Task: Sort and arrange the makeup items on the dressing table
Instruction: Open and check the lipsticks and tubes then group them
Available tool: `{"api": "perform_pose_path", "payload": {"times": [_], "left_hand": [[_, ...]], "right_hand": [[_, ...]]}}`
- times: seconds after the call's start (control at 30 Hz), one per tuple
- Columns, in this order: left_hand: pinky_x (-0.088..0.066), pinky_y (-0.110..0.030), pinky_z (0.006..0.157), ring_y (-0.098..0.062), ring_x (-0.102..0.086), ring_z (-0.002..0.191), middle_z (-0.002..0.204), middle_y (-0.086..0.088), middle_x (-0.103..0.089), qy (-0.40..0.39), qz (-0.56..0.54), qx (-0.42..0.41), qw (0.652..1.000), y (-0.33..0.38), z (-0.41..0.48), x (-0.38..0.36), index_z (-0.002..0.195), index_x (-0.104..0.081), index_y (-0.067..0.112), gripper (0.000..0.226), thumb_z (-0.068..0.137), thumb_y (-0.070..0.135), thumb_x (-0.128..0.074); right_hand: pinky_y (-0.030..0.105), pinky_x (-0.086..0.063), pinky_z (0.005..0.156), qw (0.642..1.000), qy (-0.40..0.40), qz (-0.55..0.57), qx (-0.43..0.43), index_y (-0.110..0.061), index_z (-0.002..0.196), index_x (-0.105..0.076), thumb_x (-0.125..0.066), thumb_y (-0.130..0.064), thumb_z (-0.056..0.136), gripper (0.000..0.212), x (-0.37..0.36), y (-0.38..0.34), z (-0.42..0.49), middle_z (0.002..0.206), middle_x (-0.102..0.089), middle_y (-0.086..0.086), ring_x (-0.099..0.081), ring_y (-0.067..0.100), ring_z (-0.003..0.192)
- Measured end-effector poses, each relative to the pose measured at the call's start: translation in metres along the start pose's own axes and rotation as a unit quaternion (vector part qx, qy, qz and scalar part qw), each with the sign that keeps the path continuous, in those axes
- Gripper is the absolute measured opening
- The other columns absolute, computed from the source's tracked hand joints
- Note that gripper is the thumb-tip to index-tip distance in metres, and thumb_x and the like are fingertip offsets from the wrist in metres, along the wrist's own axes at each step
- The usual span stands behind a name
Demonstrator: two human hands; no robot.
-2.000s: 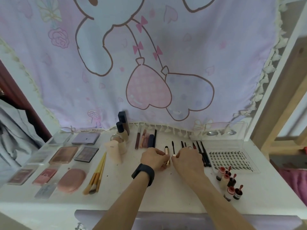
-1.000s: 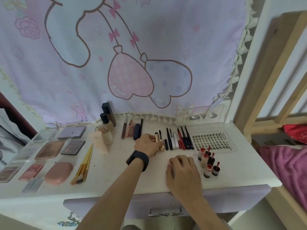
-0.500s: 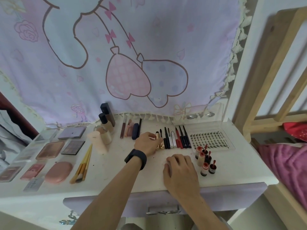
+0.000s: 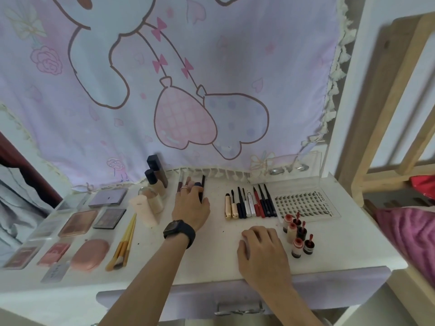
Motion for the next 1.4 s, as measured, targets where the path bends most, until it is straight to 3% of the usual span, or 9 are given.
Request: {"api": "perform_pose_path", "payload": {"times": [0.17,0.27,0.5,0.67,0.83,1.0,1.1,1.23,1.4], "left_hand": [[-0.034,-0.042,0.110,-0.025,-0.025,0.143,0.161,0.001,-0.023,-0.033,0.199,-0.061,0.977,-0.004,0.003,-0.006,0.141,-0.048,0.024,0.046,0.099,0.043,-0.042],[-0.028,-0.041,0.116,-0.023,-0.014,0.150,0.164,0.002,-0.012,-0.051,0.206,-0.061,0.975,-0.002,0.002,-0.013,0.146,-0.043,0.020,0.051,0.100,0.043,-0.040],[-0.023,-0.039,0.117,-0.021,-0.010,0.151,0.164,0.000,-0.015,-0.044,0.190,-0.042,0.980,0.003,-0.003,-0.017,0.131,-0.061,0.017,0.044,0.099,0.042,-0.044],[-0.035,-0.041,0.108,-0.028,-0.031,0.138,0.160,-0.004,-0.027,-0.025,0.206,-0.020,0.978,0.002,-0.006,-0.010,0.120,-0.067,0.018,0.036,0.098,0.039,-0.048],[-0.044,-0.037,0.090,-0.029,-0.046,0.117,0.141,-0.010,-0.046,-0.071,0.223,0.019,0.972,0.001,-0.012,-0.006,0.114,-0.063,0.014,0.027,0.097,0.030,-0.049],[-0.046,-0.033,0.071,-0.025,-0.058,0.099,0.113,-0.007,-0.061,-0.048,0.166,0.068,0.983,0.000,-0.030,0.004,0.117,-0.055,0.014,0.027,0.100,0.031,-0.043],[-0.046,-0.032,0.062,-0.020,-0.059,0.079,0.094,-0.001,-0.064,-0.006,0.065,0.078,0.995,-0.009,-0.050,0.008,0.107,-0.050,0.021,0.020,0.102,0.037,-0.041],[-0.052,-0.034,0.072,-0.011,-0.061,0.081,0.087,0.011,-0.065,0.036,-0.172,0.076,0.981,-0.021,-0.082,0.006,0.100,-0.052,0.031,0.005,0.103,0.032,-0.047],[-0.042,-0.005,0.069,0.004,-0.063,0.081,0.086,0.008,-0.070,0.068,-0.337,0.069,0.937,-0.033,-0.111,0.009,0.099,-0.059,0.025,0.006,0.099,0.019,-0.058]], "right_hand": [[0.026,-0.055,0.075,1.000,-0.001,0.003,-0.006,-0.017,0.097,-0.072,-0.076,-0.024,0.080,0.020,-0.002,0.001,0.001,0.097,-0.067,-0.003,-0.060,0.016,0.088],[0.026,-0.054,0.076,1.000,0.001,-0.006,-0.005,-0.017,0.097,-0.072,-0.075,-0.025,0.081,0.019,-0.002,0.001,0.001,0.097,-0.067,-0.003,-0.060,0.017,0.089],[0.027,-0.055,0.075,1.000,0.004,-0.003,-0.004,-0.018,0.097,-0.072,-0.074,-0.026,0.081,0.019,-0.003,0.001,0.000,0.096,-0.067,-0.002,-0.059,0.017,0.088],[0.028,-0.055,0.075,1.000,0.005,-0.002,-0.004,-0.018,0.097,-0.072,-0.073,-0.026,0.081,0.018,-0.002,0.000,0.001,0.097,-0.066,-0.002,-0.059,0.017,0.088],[0.027,-0.054,0.080,1.000,-0.007,0.003,-0.003,-0.018,0.101,-0.071,-0.068,-0.027,0.085,0.019,-0.003,0.001,0.001,0.100,-0.066,-0.002,-0.058,0.017,0.092],[0.024,-0.049,0.082,1.000,-0.015,0.008,-0.002,-0.019,0.104,-0.070,-0.066,-0.028,0.088,0.019,-0.002,0.002,0.001,0.102,-0.065,-0.004,-0.056,0.014,0.093],[0.023,-0.046,0.081,1.000,-0.015,0.014,-0.003,-0.019,0.103,-0.070,-0.066,-0.027,0.088,0.018,-0.002,0.002,0.001,0.101,-0.065,-0.004,-0.055,0.014,0.092],[0.027,-0.048,0.078,0.999,-0.002,0.035,-0.001,-0.017,0.098,-0.071,-0.070,-0.024,0.087,0.013,-0.001,0.003,0.003,0.096,-0.066,-0.002,-0.054,0.016,0.088],[0.031,-0.050,0.078,0.999,0.025,0.044,0.018,-0.017,0.097,-0.072,-0.069,-0.028,0.091,0.014,0.003,-0.001,0.004,0.093,-0.071,-0.002,-0.058,0.017,0.085]]}}
Point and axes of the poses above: each hand's wrist, its own z-axis towards the middle knuckle, its own x-axis out of the back of the hand, y = z × x, the point moved 5 cm from there along z, towards the middle knuckle
